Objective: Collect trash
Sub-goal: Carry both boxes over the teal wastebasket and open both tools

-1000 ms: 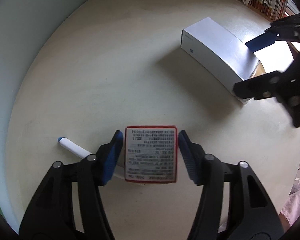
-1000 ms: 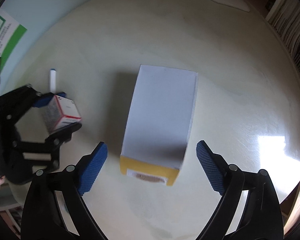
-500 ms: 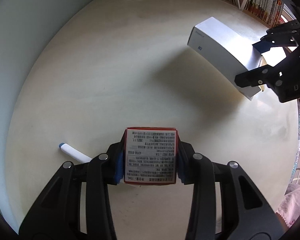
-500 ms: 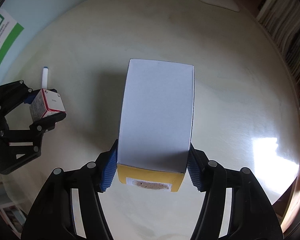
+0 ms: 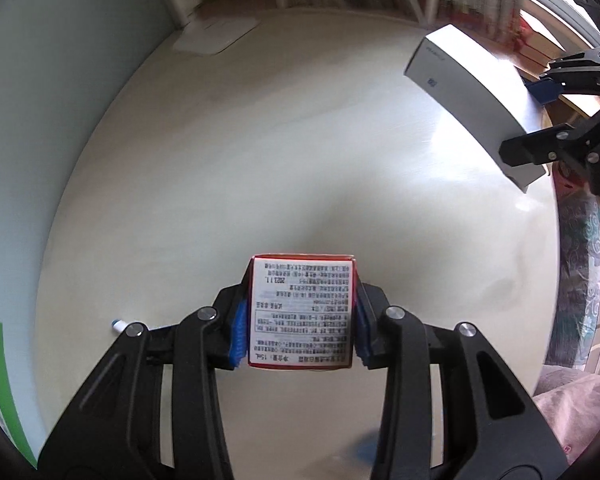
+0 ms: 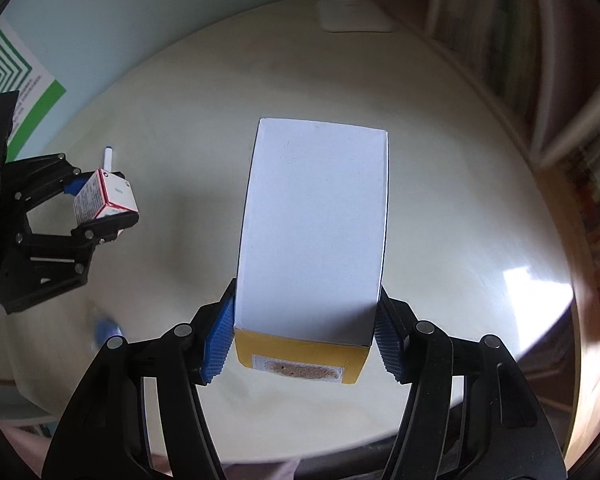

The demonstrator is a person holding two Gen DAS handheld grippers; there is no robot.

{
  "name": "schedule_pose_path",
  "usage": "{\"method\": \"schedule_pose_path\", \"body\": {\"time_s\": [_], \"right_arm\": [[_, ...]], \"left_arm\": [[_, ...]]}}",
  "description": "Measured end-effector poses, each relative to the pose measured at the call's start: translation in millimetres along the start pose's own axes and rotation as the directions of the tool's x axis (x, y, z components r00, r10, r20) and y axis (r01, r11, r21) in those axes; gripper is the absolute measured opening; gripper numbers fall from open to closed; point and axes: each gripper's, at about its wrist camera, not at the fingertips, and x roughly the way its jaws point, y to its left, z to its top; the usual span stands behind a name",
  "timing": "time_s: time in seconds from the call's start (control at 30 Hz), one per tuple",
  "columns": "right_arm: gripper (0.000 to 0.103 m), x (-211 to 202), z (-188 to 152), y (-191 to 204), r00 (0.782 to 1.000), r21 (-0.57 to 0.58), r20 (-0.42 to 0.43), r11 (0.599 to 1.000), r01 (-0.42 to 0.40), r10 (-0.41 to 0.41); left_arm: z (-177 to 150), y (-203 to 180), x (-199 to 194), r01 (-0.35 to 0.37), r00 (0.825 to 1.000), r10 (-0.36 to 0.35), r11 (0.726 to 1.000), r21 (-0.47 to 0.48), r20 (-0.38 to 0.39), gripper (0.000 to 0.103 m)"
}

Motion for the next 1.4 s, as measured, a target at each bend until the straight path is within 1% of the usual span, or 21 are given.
{"method": "schedule_pose_path", "body": {"time_s": [0.07,0.13,0.17,0.23,0.33,0.43,0.47,0.53,0.57,0.6,0.67,0.73,0.8,0.87,0.97,1.0,1.07,1.2,1.33,1.4], "right_arm": [[0.062,-11,-20,-16,1.0,0.02,0.008,1.0,0.012,-0.012],[0.062,-19,-48,-26,1.0,0.045,0.017,0.999,0.024,-0.025],[0.061,-26,-64,-37,0.999,0.059,0.021,0.998,0.031,-0.032],[0.062,-37,-89,-54,0.999,0.089,0.024,0.995,0.045,-0.047],[0.062,-48,-127,-76,0.998,0.15,0.024,0.987,0.061,-0.065],[0.062,-67,-178,-113,0.997,0.213,0.017,0.974,0.071,-0.077],[0.062,-68,-189,-119,0.996,0.227,0.013,0.971,0.08,-0.085],[0.062,-73,-225,-138,0.996,0.278,0.001,0.957,0.081,-0.085],[0.062,-75,-234,-145,0.996,0.294,-0.006,0.952,0.087,-0.089],[0.062,-76,-253,-157,0.996,0.319,-0.016,0.944,0.087,-0.086],[0.062,-74,-287,-171,0.996,0.362,-0.036,0.928,0.091,-0.083],[0.062,-69,-310,-181,0.996,0.397,-0.049,0.914,0.084,-0.071],[0.062,-60,-335,-191,0.996,0.436,-0.066,0.897,0.08,-0.056],[0.062,-47,-352,-197,0.996,0.468,-0.083,0.881,0.071,-0.036],[0.062,-33,-384,-203,0.995,0.506,-0.102,0.861,0.048,0.005],[0.062,-29,-392,-206,0.994,0.511,-0.104,0.858,0.04,0.016],[0.062,-18,-410,-209,0.992,0.523,-0.121,0.852,0.027,0.042],[0.062,-2,-430,-215,0.986,0.521,-0.143,0.853,0.003,0.084],[0.062,9,-437,-214,0.979,0.507,-0.164,0.861,-0.021,0.12],[0.062,16,-439,-215,0.975,0.503,-0.175,0.864,-0.03,0.136]], "left_arm": [[4,-23,-6,0.01,1.0,-0.01,1.0,0.021,0.004,0.038],[14,-42,-3,0.022,1.0,-0.023,0.999,0.043,0.009,0.038],[33,-74,9,0.03,0.999,-0.031,0.998,0.064,0.013,0.038],[41,-109,10,0.048,0.999,-0.05,0.993,0.107,0.017,0.038],[54,-148,9,0.073,0.997,-0.077,0.983,0.166,0.022,0.038],[65,-198,12,0.101,0.994,-0.109,0.967,0.232,0.021,0.038],[66,-220,14,0.115,0.992,-0.123,0.96,0.256,0.016,0.038],[69,-254,17,0.138,0.99,-0.144,0.944,0.299,-0.002,0.038],[70,-268,19,0.149,0.988,-0.154,0.937,0.316,-0.01,0.038],[68,-282,21,0.158,0.987,-0.161,0.929,0.334,-0.019,0.038],[66,-316,27,0.182,0.983,-0.177,0.911,0.37,-0.047,0.038],[63,-340,34,0.202,0.979,-0.186,0.897,0.393,-0.077,0.038],[57,-367,44,0.233,0.972,-0.202,0.878,0.417,-0.119,0.038],[47,-394,48,0.259,0.965,-0.211,0.86,0.439,-0.154,0.038],[37,-424,61,0.283,0.956,-0.213,0.847,0.451,-0.201,0.038],[33,-434,65,0.296,0.951,-0.216,0.841,0.452,-0.221,0.038],[27,-449,72,0.305,0.947,-0.211,0.832,0.464,-0.244,0.038],[15,-472,84,0.313,0.939,-0.191,0.816,0.485,-0.285,0.038],[10,-487,99,0.322,0.931,-0.179,0.812,0.486,-0.317,0.038],[8,-497,109,0.331,0.926,-0.177,0.806,0.491,-0.333,0.038]]}}
